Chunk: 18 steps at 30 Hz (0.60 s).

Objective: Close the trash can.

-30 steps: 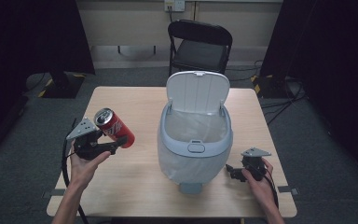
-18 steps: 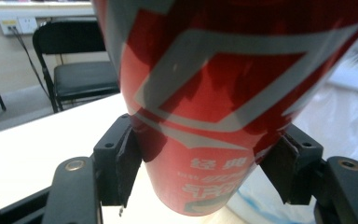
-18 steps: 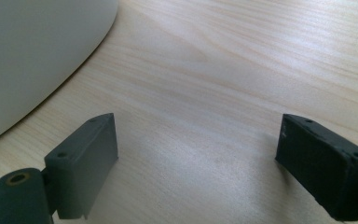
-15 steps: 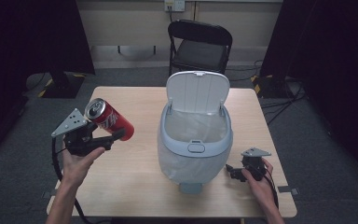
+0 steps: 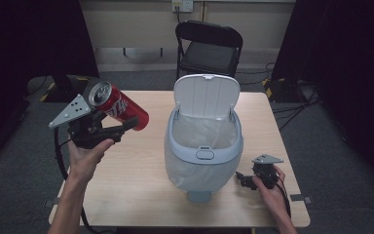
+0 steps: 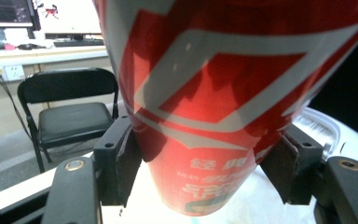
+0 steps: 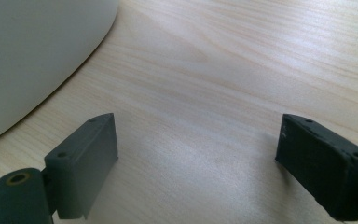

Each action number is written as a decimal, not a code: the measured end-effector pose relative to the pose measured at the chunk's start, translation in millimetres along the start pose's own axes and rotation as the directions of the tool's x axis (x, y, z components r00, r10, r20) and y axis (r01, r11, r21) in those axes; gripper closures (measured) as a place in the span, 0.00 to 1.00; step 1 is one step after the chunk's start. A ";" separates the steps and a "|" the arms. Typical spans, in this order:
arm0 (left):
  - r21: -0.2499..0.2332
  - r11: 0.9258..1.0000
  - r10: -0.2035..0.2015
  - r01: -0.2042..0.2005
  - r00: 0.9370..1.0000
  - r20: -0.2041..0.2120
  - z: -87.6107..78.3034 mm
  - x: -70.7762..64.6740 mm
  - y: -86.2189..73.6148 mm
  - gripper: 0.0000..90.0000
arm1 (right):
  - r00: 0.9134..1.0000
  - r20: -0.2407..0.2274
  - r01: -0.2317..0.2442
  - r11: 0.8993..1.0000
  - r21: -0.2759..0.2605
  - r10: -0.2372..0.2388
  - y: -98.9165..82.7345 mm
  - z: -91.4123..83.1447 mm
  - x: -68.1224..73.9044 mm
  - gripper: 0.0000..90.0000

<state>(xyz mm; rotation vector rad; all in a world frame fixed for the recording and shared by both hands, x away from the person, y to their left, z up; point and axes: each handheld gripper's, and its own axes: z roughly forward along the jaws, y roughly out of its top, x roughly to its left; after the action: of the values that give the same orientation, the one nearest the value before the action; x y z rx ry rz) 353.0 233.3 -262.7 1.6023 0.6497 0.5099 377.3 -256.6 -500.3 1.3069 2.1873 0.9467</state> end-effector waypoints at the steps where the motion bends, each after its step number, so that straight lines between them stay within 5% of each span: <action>1: -0.009 1.000 -0.002 0.002 1.000 0.007 2.1 -1.6 3.1 0.38 | 1.000 0.000 0.000 1.000 0.000 0.000 0.0 0.0 0.0 0.13; 9: -0.044 0.999 -0.018 0.022 0.996 0.089 21.0 -12.9 22.5 0.38 | 1.000 0.000 0.001 1.000 0.000 -0.001 0.0 0.0 0.0 0.13; 18: -0.043 0.999 -0.008 0.017 0.981 0.193 54.7 -35.1 38.5 0.38 | 1.000 0.000 0.000 1.000 0.000 0.000 0.0 0.0 0.0 0.13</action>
<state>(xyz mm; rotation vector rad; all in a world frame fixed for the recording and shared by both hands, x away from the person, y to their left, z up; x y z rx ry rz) 367.6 166.6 -230.2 1.5812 0.4989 0.3523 377.3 -256.6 -500.3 1.3063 2.1873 0.9470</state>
